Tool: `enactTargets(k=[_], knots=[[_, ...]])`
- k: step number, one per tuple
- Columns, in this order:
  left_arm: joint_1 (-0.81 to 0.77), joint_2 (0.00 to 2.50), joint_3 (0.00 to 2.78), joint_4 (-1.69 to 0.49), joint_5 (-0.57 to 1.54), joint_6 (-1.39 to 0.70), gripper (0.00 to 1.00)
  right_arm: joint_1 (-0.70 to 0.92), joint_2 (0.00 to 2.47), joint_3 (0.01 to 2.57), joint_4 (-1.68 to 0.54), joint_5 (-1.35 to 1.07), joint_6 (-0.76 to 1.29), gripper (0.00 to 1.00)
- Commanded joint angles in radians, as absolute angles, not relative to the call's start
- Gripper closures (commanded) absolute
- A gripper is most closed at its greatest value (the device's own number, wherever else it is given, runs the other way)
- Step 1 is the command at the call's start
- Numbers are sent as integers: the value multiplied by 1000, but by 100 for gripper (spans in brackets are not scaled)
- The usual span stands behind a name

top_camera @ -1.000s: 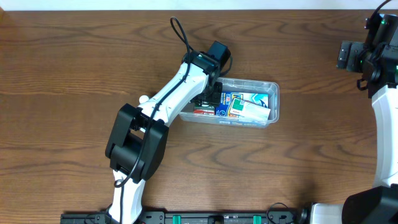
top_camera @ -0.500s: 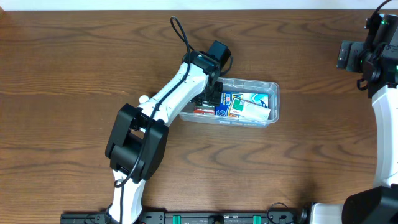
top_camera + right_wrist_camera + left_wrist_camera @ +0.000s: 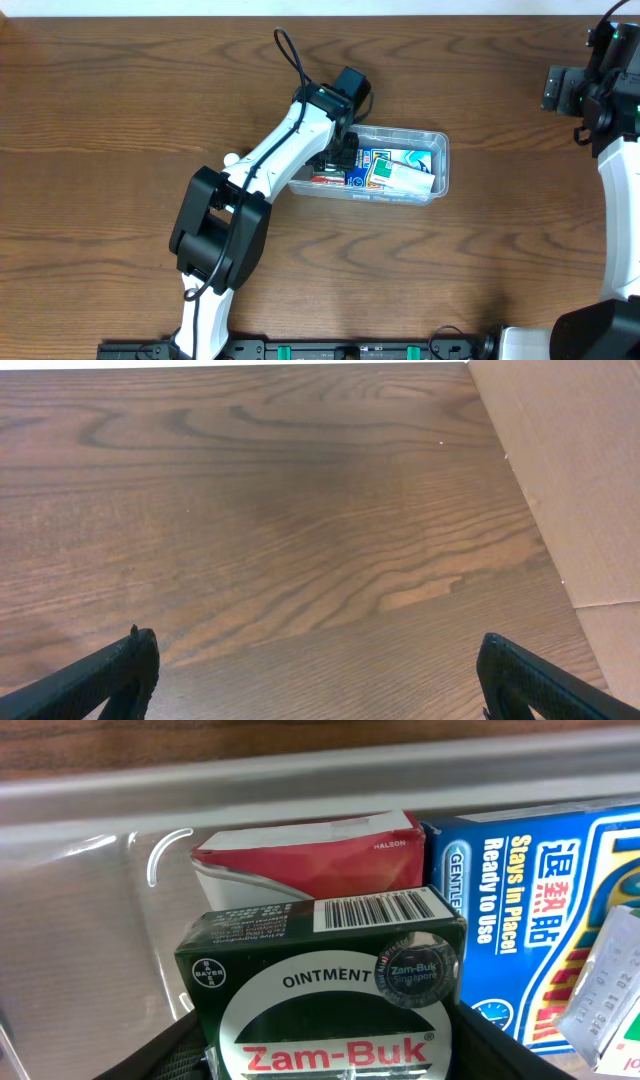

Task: Pack container
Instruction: 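Lower the Zam-Buk tin into the container beside the red box, then open the left gripper and move back toward the dark bottle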

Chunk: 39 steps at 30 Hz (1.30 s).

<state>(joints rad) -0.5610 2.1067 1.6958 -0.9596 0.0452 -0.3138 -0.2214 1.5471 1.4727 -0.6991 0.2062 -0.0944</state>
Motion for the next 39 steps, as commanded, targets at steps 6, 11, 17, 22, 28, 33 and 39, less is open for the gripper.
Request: enactTargets(k=[6, 11, 17, 22, 28, 33, 39], knots=[[-561, 2121, 1691, -955, 34, -316, 19, -230, 1545, 1470, -700, 210, -83, 1], [-560, 2121, 1691, -944, 36, -316, 13, -230, 1545, 1470, -700, 210, -83, 1], [-560, 2112, 1706, -950, 44, -316, 13, -230, 1545, 1470, -700, 210, -83, 1], [-560, 2080, 1747, -996, 44, -308, 12, -230, 1545, 1471, -700, 210, -83, 1], [-560, 1988, 1766, -1025, 44, -289, 12, -230, 1545, 1470, -700, 210, -83, 1], [-559, 1877, 1766, -1041, 44, -268, 7, -230, 1545, 1470, -700, 210, -83, 1], [-492, 1771, 1766, -1123, -10, -240, 5, -230, 1545, 1470, -700, 210, -83, 1]])
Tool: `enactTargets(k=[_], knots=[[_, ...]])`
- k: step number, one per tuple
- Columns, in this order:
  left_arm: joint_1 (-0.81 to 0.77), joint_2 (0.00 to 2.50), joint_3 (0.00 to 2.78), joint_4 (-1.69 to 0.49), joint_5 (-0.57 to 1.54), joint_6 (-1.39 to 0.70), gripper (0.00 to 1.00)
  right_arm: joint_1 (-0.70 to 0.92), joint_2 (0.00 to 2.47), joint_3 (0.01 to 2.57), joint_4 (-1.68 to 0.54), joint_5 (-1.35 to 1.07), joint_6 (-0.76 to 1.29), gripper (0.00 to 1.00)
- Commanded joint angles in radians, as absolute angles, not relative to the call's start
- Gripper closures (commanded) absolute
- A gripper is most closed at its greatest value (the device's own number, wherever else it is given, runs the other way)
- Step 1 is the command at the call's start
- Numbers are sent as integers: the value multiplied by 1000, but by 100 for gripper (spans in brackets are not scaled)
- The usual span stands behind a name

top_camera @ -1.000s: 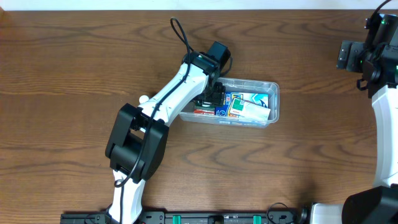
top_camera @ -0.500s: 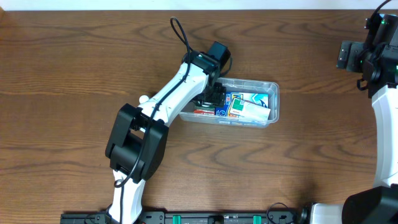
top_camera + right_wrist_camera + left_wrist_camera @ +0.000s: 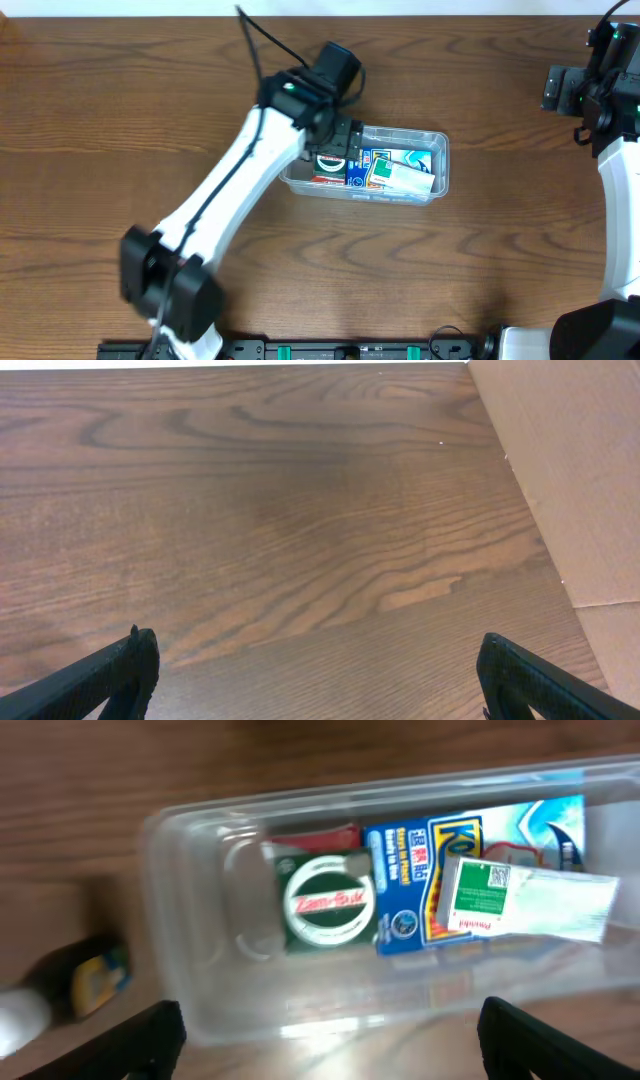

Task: Pack container
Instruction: 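Open the left gripper and move back toward the dark bottle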

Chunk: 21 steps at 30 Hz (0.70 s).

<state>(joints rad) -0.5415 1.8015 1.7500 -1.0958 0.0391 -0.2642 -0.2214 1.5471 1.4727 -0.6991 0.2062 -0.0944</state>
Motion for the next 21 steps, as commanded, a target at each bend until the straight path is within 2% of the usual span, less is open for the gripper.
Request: enactTargets(k=[1, 12, 21], knots=[[-468, 1765, 1766, -1140, -12, -234, 3, -230, 1545, 1470, -700, 210, -83, 1], [-168, 1779, 1736, -1257, -7, -104, 1, -230, 1545, 1470, -700, 210, -83, 1], [-79, 1818, 1665, -1252, 94, -20, 1, -230, 1545, 1470, -700, 210, -83, 1]])
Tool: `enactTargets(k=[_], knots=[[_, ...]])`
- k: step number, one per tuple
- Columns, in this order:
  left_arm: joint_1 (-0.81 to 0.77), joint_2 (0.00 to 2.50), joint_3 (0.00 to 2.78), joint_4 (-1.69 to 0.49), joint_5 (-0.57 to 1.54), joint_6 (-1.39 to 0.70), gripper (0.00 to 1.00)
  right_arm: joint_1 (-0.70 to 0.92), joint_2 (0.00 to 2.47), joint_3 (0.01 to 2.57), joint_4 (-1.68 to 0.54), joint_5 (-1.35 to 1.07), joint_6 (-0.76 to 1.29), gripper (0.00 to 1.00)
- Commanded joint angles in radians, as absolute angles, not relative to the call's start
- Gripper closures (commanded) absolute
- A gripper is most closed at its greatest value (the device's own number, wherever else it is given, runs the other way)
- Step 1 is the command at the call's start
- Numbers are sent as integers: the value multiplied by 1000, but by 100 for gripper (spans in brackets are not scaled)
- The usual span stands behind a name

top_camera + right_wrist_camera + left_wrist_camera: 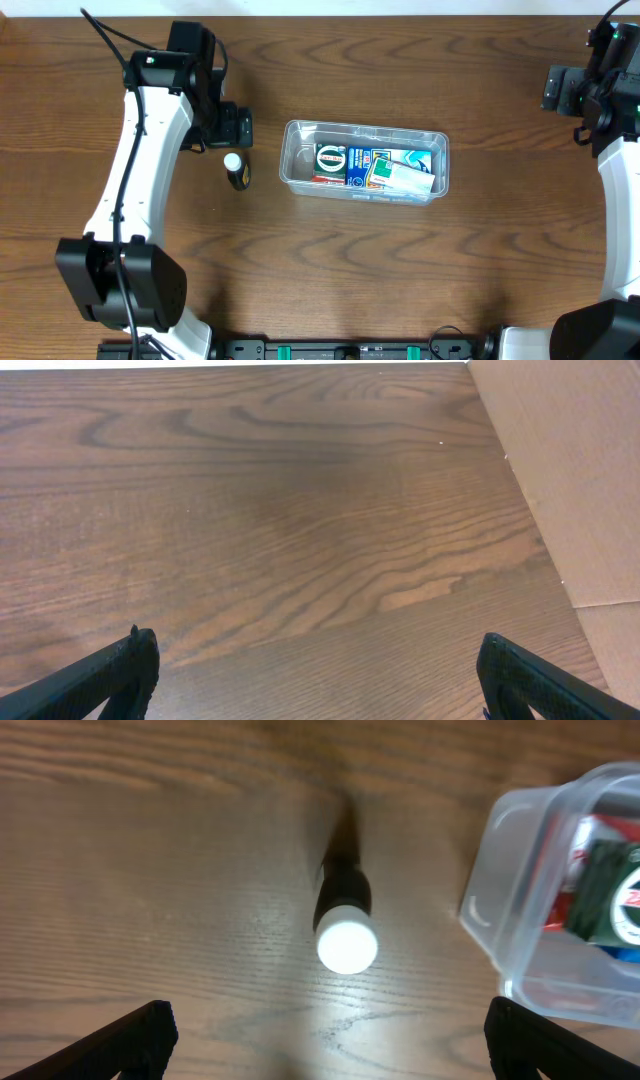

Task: Pack container
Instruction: 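Open the left gripper and move back toward the dark bottle, then lower the left gripper around the white-capped dark bottle and grasp it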

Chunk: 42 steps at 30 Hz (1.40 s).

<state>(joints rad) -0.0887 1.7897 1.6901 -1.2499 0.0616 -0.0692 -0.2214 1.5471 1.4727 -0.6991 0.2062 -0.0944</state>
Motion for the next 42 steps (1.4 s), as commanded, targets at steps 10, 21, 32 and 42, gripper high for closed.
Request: enactTargets(k=[10, 21, 32, 42], knots=[[-78, 1888, 1642, -1248, 96, 9, 1, -230, 1545, 1470, -700, 210, -83, 1], [-78, 1989, 1642, -1233, 97, 34, 2, -230, 1545, 1471, -700, 210, -83, 1], [-78, 2004, 1642, -1217, 98, 21, 27, -230, 1545, 1471, -700, 210, -83, 1], [-78, 2006, 1640, -1206, 132, -21, 37, -230, 1545, 1471, -700, 210, -83, 1]])
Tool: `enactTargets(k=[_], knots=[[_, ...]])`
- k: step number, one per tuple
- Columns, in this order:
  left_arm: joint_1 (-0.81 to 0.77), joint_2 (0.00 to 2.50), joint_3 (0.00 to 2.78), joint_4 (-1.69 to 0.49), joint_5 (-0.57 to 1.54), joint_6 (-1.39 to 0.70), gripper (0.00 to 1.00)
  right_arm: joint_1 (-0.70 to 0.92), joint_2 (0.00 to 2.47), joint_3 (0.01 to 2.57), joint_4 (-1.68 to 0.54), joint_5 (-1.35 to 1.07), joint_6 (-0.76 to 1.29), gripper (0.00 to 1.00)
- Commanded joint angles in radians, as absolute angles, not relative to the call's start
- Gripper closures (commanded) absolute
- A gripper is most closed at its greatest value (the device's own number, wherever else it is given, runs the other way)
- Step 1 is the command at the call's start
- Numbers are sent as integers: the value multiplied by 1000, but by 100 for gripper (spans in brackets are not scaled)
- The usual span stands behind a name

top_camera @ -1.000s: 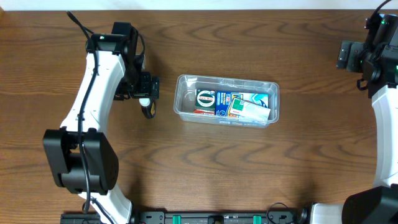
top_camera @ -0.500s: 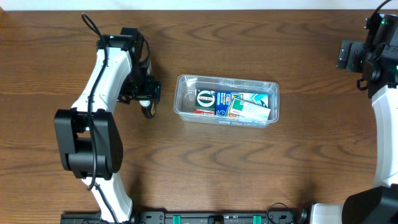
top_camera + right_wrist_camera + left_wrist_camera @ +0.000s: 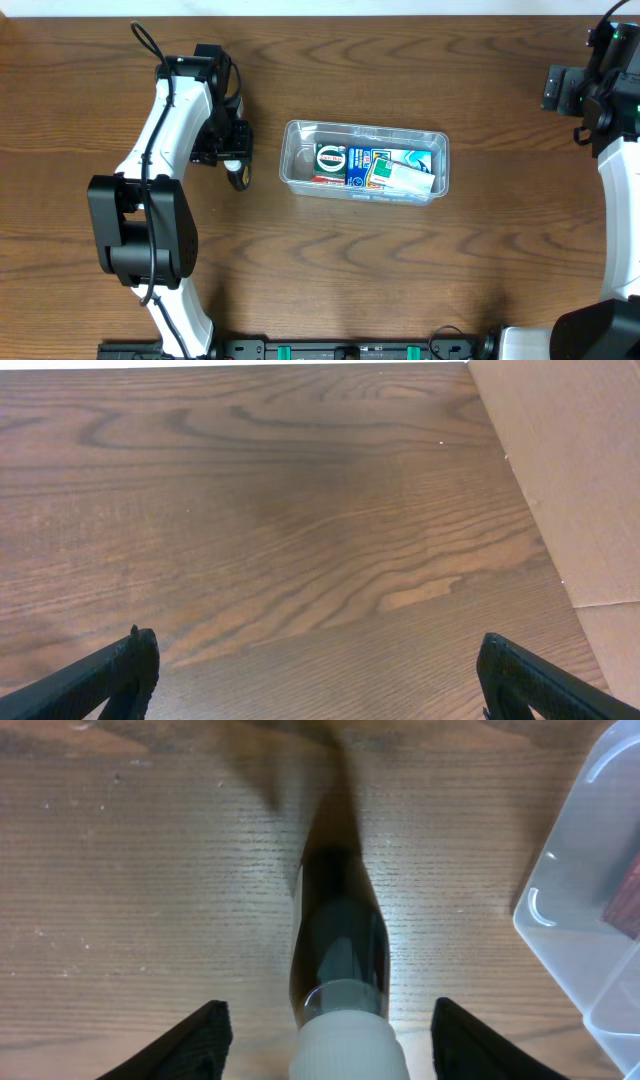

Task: Pack container
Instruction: 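Lower the left gripper around the white-capped dark bottle and grasp it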

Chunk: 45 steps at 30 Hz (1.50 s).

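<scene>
A clear plastic container lies mid-table and holds a green Zam-Buk box, a blue box, a white sachet and a red box. Left of it stands a dark bottle with a white cap. My left gripper is open and low over the bottle. In the left wrist view the left gripper has one finger on each side of the white cap, not touching it. My right gripper is open over bare wood at the far right.
The container's corner lies close to the right of the bottle. A cardboard sheet lies at the table's right side. Bare wooden table surrounds the container.
My left gripper was higher, above and left of the bottle. Now it is lower, with its open fingers either side of the bottle's cap. The right arm has not moved.
My left gripper had the Zam-Buk box between its fingers inside the container. Then it was open above the container with the box lying inside. Then it was over the bottle left of the container, and now it straddles the cap.
</scene>
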<state>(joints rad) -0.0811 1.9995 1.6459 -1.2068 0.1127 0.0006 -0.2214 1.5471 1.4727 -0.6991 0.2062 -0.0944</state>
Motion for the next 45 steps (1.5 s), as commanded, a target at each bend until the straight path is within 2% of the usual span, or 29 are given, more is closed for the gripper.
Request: enactTargets(k=[1, 5, 27, 29, 30, 35, 39, 45], knots=[[-78, 2006, 1640, -1202, 132, -25, 39, -230, 1545, 1471, -700, 210, -83, 1], [-78, 2006, 1639, -1187, 150, -28, 46, -230, 1545, 1470, -700, 210, -83, 1], [-78, 2007, 1589, -1168, 146, -27, 47, -230, 1545, 1471, -700, 210, -83, 1], [-78, 2007, 1589, -1168, 146, -27, 54, -230, 1545, 1470, -700, 210, -83, 1], [-78, 2007, 1589, -1166, 146, -27, 61, -230, 1545, 1470, -700, 210, -83, 1], [-78, 2007, 1589, -1157, 146, -27, 73, -230, 1545, 1471, -700, 210, -83, 1], [-78, 2007, 1589, -1151, 146, -27, 78, -230, 1545, 1470, -700, 210, -83, 1], [-78, 1996, 1592, -1160, 146, -27, 79, -230, 1545, 1471, -700, 210, -83, 1]])
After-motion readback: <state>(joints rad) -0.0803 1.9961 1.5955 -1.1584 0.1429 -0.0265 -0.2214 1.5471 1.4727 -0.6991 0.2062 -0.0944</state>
